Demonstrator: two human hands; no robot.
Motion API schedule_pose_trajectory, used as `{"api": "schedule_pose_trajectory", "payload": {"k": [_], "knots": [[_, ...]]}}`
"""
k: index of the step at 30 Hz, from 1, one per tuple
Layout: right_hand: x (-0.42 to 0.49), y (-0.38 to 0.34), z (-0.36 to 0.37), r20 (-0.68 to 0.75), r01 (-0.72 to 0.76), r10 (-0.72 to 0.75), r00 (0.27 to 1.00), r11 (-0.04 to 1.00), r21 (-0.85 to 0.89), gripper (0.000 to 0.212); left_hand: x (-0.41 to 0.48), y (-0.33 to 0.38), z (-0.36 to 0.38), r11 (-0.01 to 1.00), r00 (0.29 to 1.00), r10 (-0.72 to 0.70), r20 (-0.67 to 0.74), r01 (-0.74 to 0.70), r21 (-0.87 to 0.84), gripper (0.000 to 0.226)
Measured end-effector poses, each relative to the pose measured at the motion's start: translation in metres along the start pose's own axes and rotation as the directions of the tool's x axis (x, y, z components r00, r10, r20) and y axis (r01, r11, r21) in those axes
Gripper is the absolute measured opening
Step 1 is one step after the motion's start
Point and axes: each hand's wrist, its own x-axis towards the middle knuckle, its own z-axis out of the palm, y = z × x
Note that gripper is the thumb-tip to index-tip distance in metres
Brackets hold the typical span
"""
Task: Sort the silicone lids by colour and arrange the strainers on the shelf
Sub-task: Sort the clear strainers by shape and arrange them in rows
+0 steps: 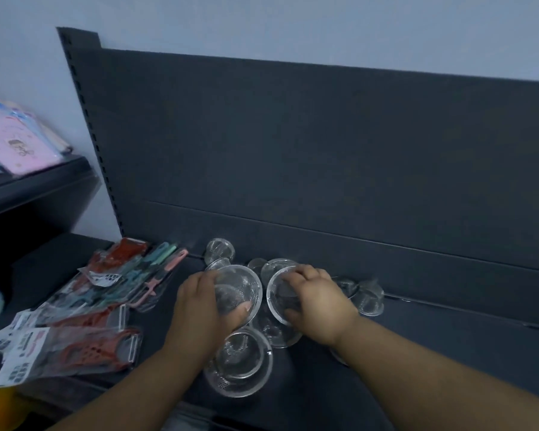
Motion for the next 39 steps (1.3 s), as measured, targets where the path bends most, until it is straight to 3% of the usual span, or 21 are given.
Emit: {"api": "schedule_pose_trajectory", "payload": {"k": [5, 12, 16, 27, 33, 39], "knots": [[-0.044, 0.049, -0.029, -0.078, -0.111, 0.114, 0.990, 0.993, 0.037, 0.061, -0.001, 0.056, 0.027, 0.998, 0.997, 0.058, 0.053, -0.060, 0.036, 0.080], [-0.145, 0.160, -0.057, -0.115, -0.332, 0.343, 0.932, 0.937, 0.107, 0.061, -0.031, 0.163, 0.108, 0.969, 0.957, 0.239, 0.166, -0.224, -0.103, 0.089], [-0.219, 0.248, -0.069, -0.119, -0.441, 0.457, 0.882, 0.887, 0.137, 0.062, -0.062, 0.244, 0.177, 0.950, 0.922, 0.309, 0.235, -0.289, -0.118, 0.078], [-0.371, 0.456, -0.095, -0.066, -0.622, 0.663, 0.745, 0.728, 0.289, 0.073, -0.147, 0.414, 0.346, 0.959, 0.882, 0.281, 0.378, -0.247, -0.137, 0.081], [-0.361, 0.496, -0.089, -0.028, -0.557, 0.594, 0.804, 0.770, 0.312, 0.065, -0.151, 0.435, 0.387, 0.977, 0.867, 0.213, 0.451, -0.200, -0.078, 0.078], [-0.346, 0.509, -0.069, 0.017, -0.473, 0.486, 0.874, 0.843, 0.257, 0.058, -0.147, 0.429, 0.402, 0.982, 0.882, 0.188, 0.432, -0.167, -0.085, 0.063]]}}
